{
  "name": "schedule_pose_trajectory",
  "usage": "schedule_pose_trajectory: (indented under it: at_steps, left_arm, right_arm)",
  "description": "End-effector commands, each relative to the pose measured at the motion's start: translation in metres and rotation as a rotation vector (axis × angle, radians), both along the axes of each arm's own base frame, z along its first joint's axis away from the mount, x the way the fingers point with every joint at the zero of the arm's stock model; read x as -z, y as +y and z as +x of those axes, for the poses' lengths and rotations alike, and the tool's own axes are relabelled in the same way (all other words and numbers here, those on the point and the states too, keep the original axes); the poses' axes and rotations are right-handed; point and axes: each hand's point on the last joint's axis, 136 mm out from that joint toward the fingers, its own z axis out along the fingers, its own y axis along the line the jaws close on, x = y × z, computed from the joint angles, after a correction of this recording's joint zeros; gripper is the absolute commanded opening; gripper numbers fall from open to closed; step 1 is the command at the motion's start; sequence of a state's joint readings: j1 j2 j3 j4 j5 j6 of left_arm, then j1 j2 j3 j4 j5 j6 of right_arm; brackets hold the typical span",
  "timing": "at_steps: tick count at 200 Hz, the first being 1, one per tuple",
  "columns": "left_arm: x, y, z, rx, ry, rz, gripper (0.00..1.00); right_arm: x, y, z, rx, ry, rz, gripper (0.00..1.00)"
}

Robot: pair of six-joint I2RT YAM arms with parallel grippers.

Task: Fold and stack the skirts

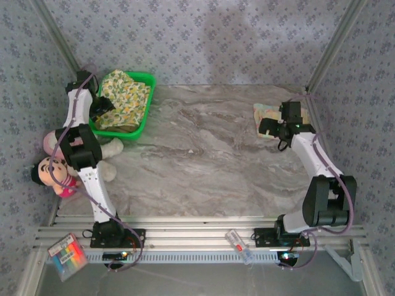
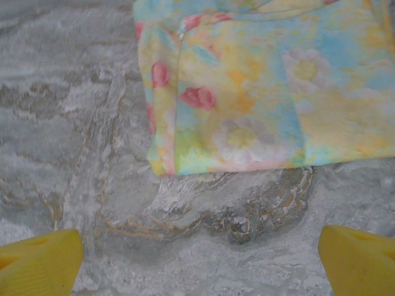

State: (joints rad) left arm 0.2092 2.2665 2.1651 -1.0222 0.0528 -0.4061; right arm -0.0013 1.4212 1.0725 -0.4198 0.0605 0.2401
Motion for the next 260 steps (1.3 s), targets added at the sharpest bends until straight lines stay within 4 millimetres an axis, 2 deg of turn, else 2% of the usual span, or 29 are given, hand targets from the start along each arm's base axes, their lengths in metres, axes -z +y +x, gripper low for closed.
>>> schedule_pose_trajectory:
  at_steps: [1,24,44,73,94,108,131,143,161,195,215,227,245,260]
  left_arm:
    - [0.000,-0.008,-0.003,0.026,0.010,-0.042,0.49]
    - [-0.009,-0.012,-0.001,0.041,-0.023,-0.060,0.21]
    - [-0.038,-0.017,0.003,0.058,-0.106,-0.065,0.00]
    - [-0.101,-0.042,0.004,0.121,-0.267,-0.073,0.00]
    - [-0.145,-0.081,-0.001,0.223,-0.359,-0.036,0.00]
    - [-0.164,-0.119,-0.006,0.311,-0.396,-0.020,0.00]
    - [-0.175,-0.188,-0.016,0.469,-0.393,0.021,0.00]
    - [-0.173,-0.226,-0.023,0.557,-0.376,0.042,0.00]
    - [-0.158,-0.285,-0.036,0.693,-0.328,0.070,0.00]
    - [-0.103,-0.391,-0.069,0.945,-0.195,0.145,0.00]
    - [-0.070,-0.456,-0.099,1.107,-0.142,0.119,0.08]
    - [-0.050,-0.494,-0.126,1.220,-0.108,0.065,0.18]
    - [-0.031,-0.527,-0.162,1.352,-0.066,0.034,0.35]
    - [-0.037,-0.539,-0.182,1.413,-0.066,0.004,0.43]
  right_arm:
    - [-0.025,-0.008,-0.002,0.086,-0.125,0.093,1.00]
    - [-0.039,-0.019,-0.012,0.127,-0.220,0.137,1.00]
    - [-0.053,-0.035,-0.021,0.196,-0.337,0.138,1.00]
    - [-0.068,-0.042,-0.037,0.209,-0.470,0.150,1.00]
    - [-0.073,-0.042,-0.047,0.207,-0.499,0.143,1.00]
    - [-0.076,-0.040,-0.051,0.204,-0.514,0.157,1.00]
    - [-0.081,-0.035,-0.052,0.187,-0.544,0.191,1.00]
    - [-0.080,-0.035,-0.052,0.196,-0.552,0.204,1.00]
    - [-0.079,-0.034,-0.052,0.195,-0.557,0.224,1.00]
    - [-0.071,-0.026,-0.049,0.173,-0.539,0.272,1.00]
    - [-0.063,-0.024,-0.048,0.175,-0.515,0.296,1.00]
    - [-0.056,-0.023,-0.046,0.191,-0.496,0.318,1.00]
    - [-0.047,-0.017,-0.042,0.167,-0.481,0.352,1.00]
    - [-0.039,-0.003,-0.037,0.100,-0.461,0.387,1.00]
